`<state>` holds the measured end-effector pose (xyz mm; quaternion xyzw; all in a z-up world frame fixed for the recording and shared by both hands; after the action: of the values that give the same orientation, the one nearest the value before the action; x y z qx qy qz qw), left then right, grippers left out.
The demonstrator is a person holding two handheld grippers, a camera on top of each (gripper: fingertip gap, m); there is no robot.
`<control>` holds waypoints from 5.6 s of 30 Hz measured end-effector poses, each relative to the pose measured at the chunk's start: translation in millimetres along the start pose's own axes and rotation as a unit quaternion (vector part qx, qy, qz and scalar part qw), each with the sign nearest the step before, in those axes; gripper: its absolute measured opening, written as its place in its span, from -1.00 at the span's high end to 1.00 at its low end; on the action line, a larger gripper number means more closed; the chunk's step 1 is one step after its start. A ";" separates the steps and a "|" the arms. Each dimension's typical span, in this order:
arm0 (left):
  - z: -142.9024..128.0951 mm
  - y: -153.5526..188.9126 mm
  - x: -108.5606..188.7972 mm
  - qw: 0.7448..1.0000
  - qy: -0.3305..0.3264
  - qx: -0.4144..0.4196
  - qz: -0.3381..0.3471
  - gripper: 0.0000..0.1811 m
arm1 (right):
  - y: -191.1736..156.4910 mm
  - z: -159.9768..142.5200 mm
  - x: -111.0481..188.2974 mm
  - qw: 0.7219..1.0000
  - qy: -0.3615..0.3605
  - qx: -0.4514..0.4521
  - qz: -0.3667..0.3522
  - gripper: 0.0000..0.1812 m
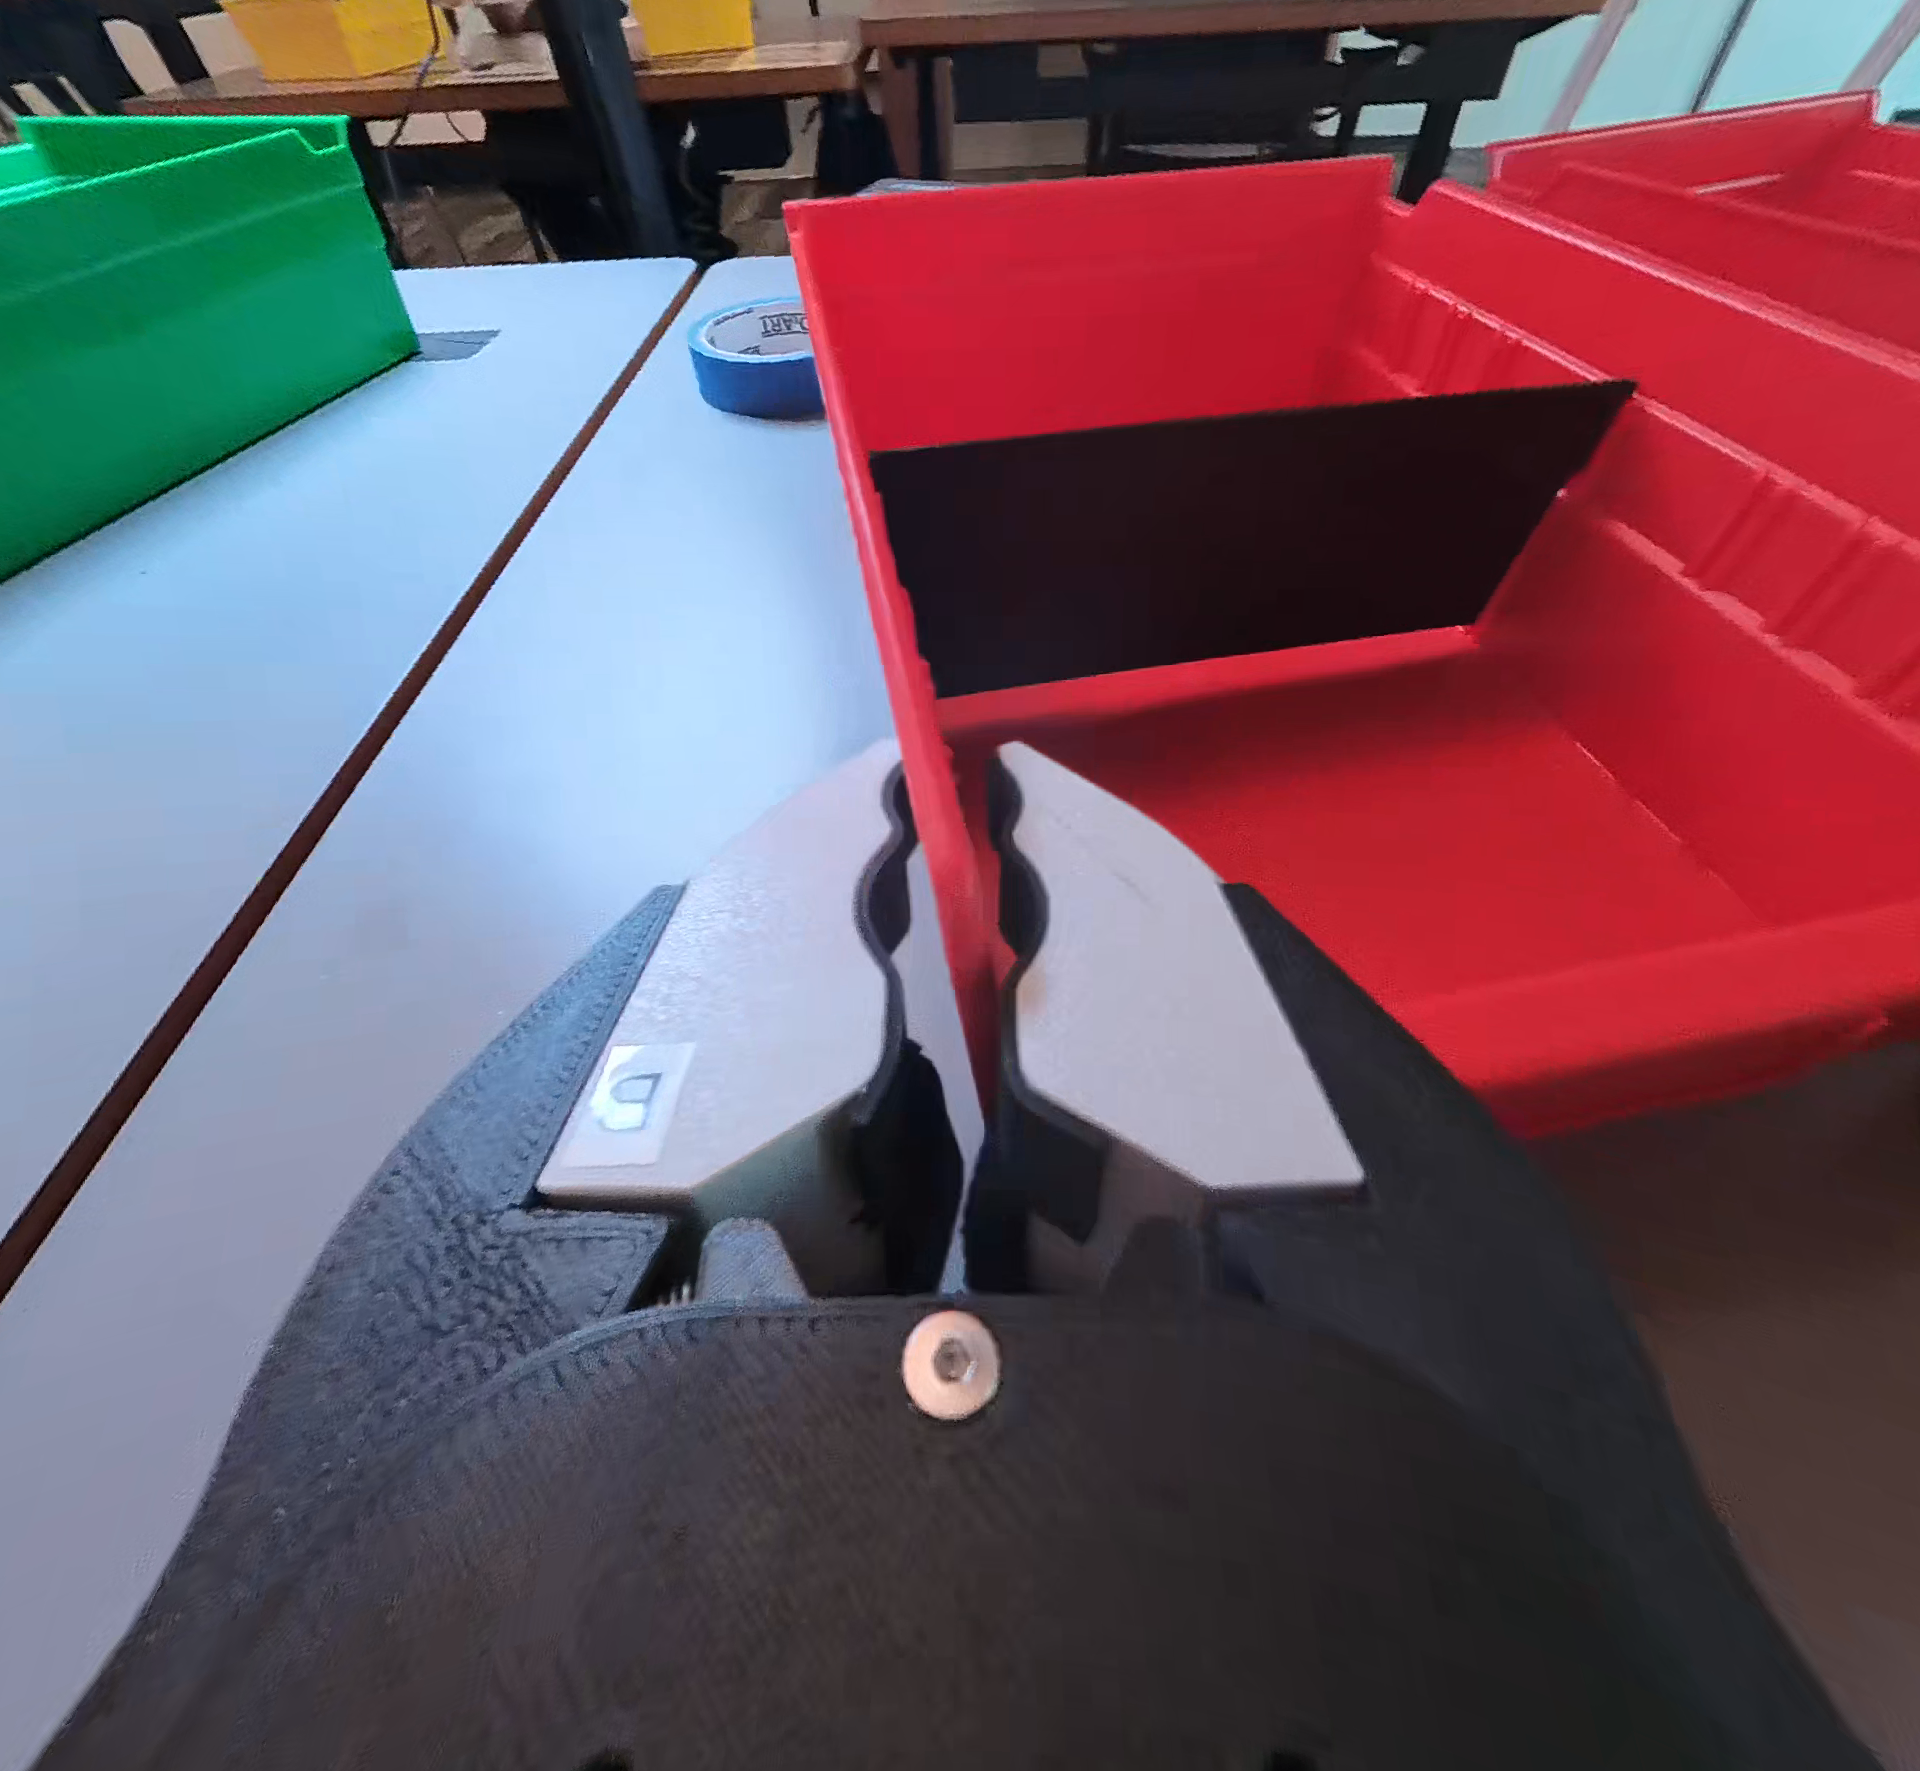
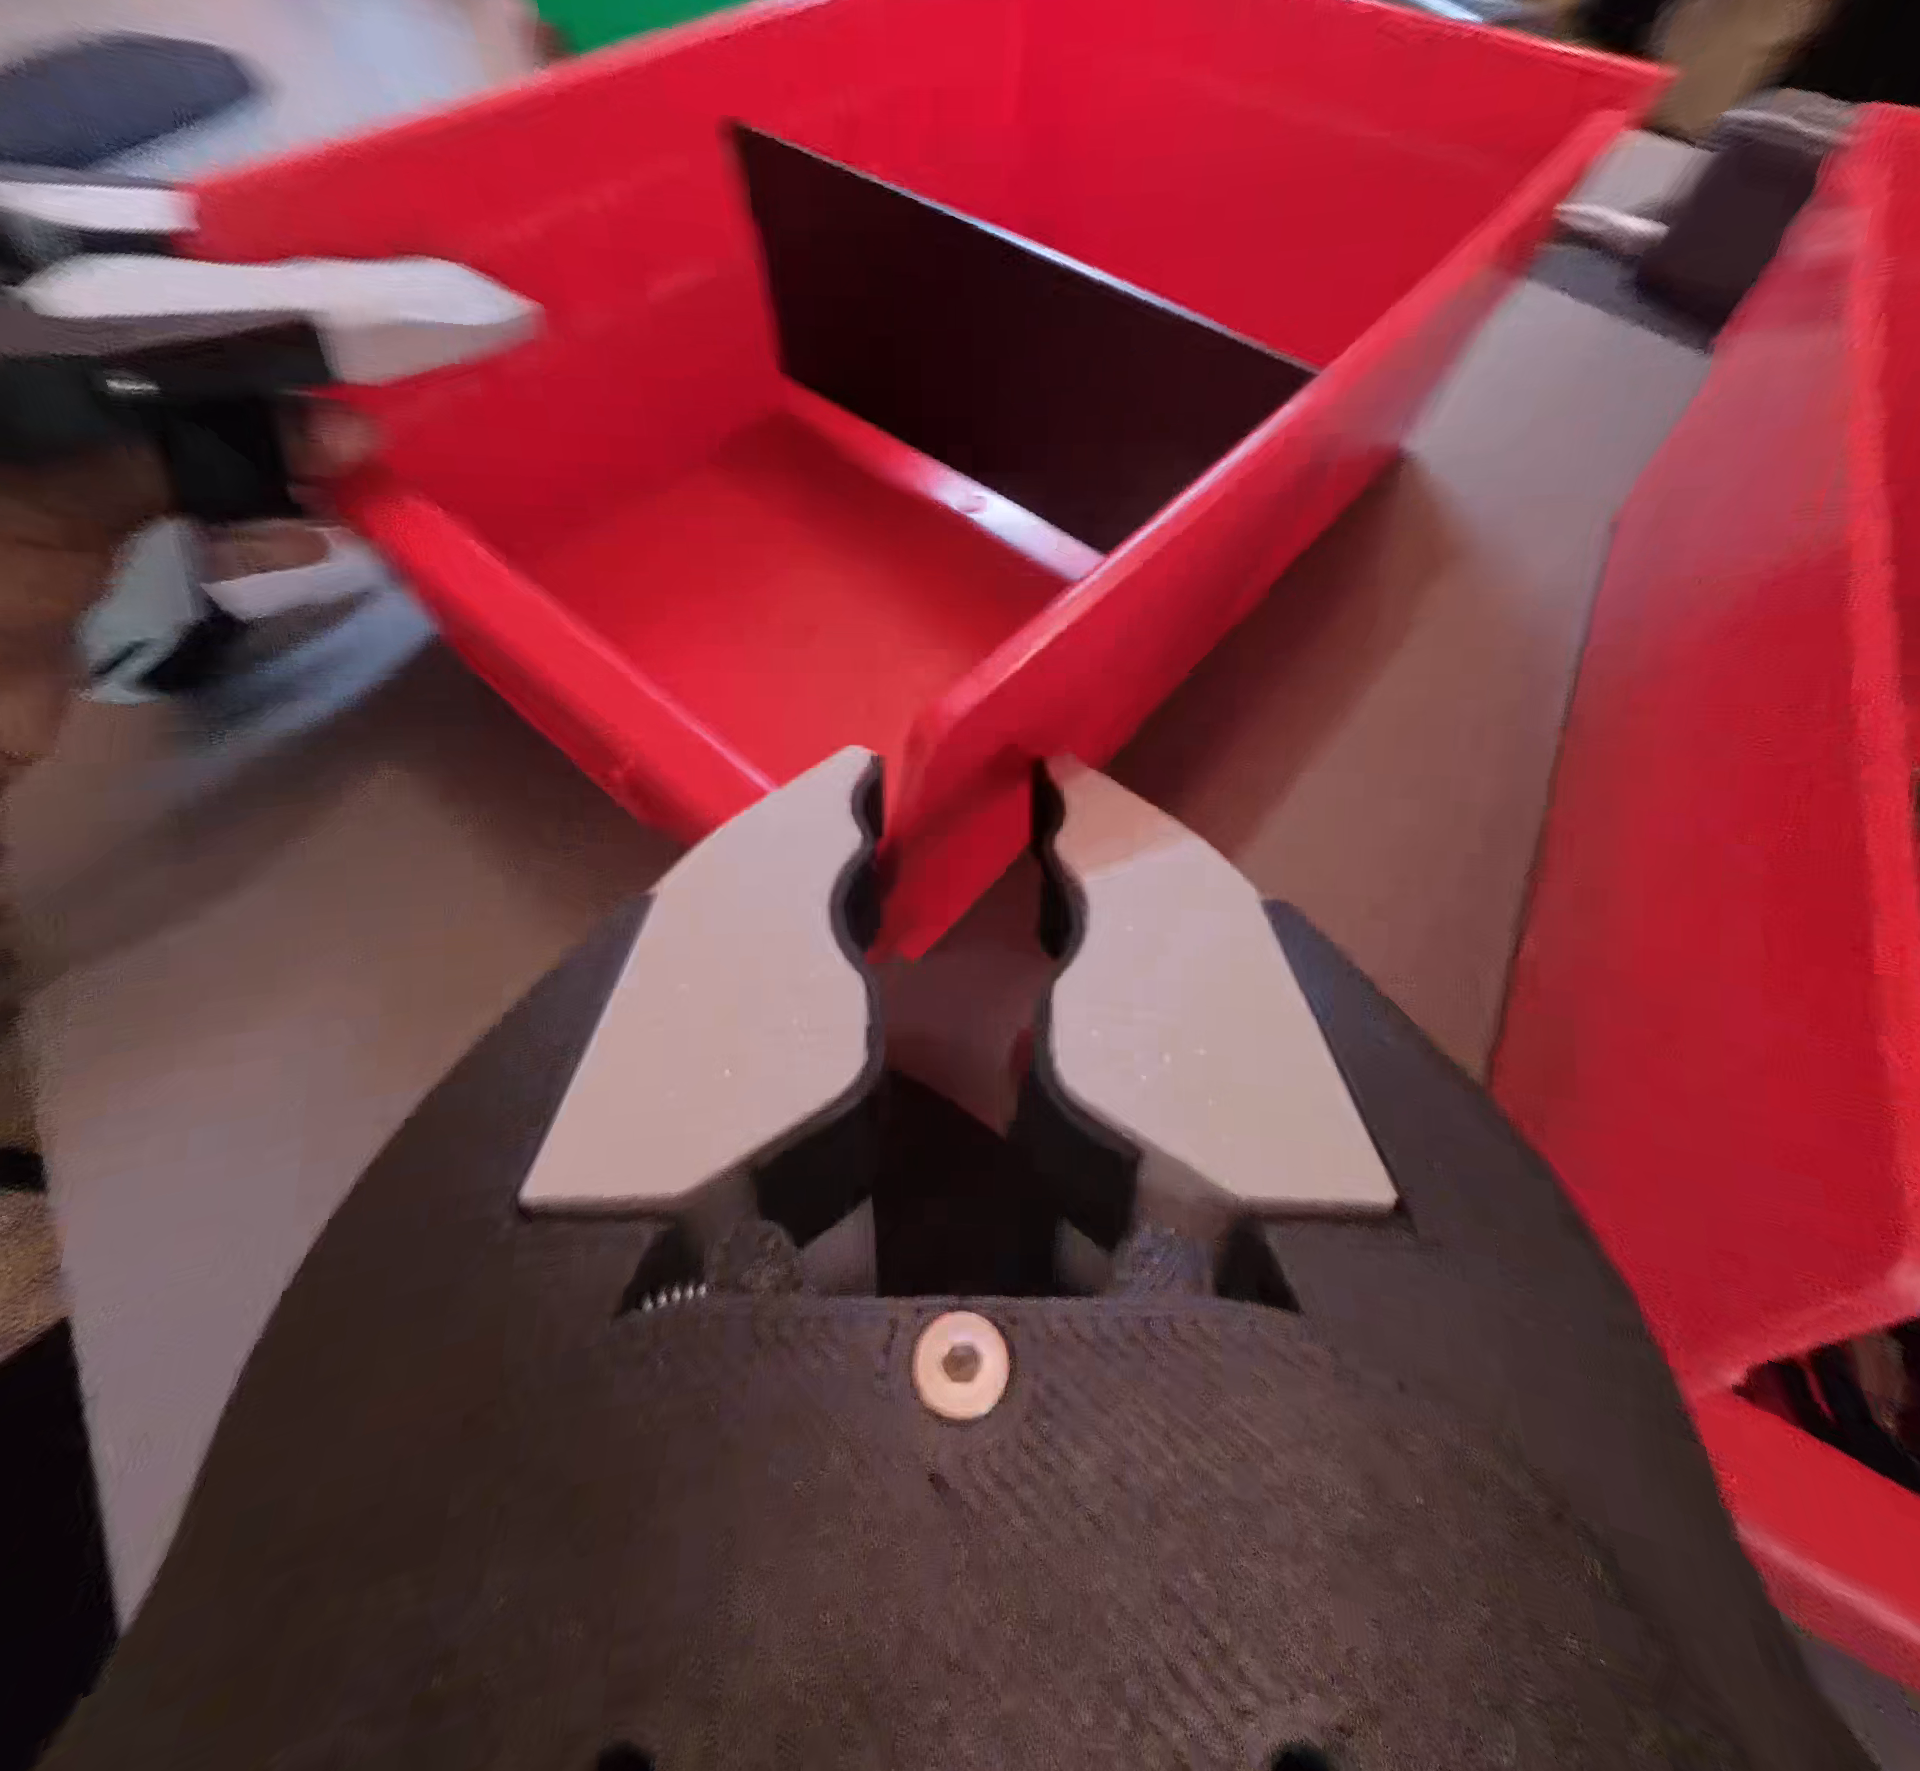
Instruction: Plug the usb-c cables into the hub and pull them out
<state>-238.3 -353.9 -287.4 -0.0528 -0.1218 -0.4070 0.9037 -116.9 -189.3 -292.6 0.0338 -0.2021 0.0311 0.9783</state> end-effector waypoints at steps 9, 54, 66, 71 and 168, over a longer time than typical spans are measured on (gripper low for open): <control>61.0 24.2 42.7 0.984 0.141 -0.080 0.070 0.96 | 7.5 38.5 36.6 0.958 0.176 0.180 -0.137 0.83; 52.3 515.8 -139.3 0.882 -0.012 -0.149 -0.447 0.60 | 350.9 -153.9 341.0 0.896 -0.106 0.029 -0.430 0.84; 10.2 395.5 -114.5 0.832 -0.198 -0.424 -0.298 0.26 | 277.5 -98.8 323.5 0.962 0.028 0.121 -0.242 0.28; -6.3 362.8 -120.8 0.792 -0.222 -0.528 -0.211 0.36 | 263.8 -128.0 267.6 0.953 -0.116 0.183 -0.211 0.26; 51.3 107.9 -21.2 0.947 -0.147 -0.285 -0.026 0.91 | 286.4 -15.4 407.3 0.772 0.557 -0.069 -0.298 -0.42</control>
<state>-180.2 -257.1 -243.2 -0.3640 -0.1333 -0.4362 0.8121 241.0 116.3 -129.5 0.0015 0.3972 -0.2624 0.8794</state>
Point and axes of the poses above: each gripper's, where its closed fingertips meet, x back along the fingers, z out of its top, y = z × x across the jaws, the point moved 3 cm from there along x, back along the fingers, and after that the axes turned 9 degrees about -z, right-handed, at the moved point
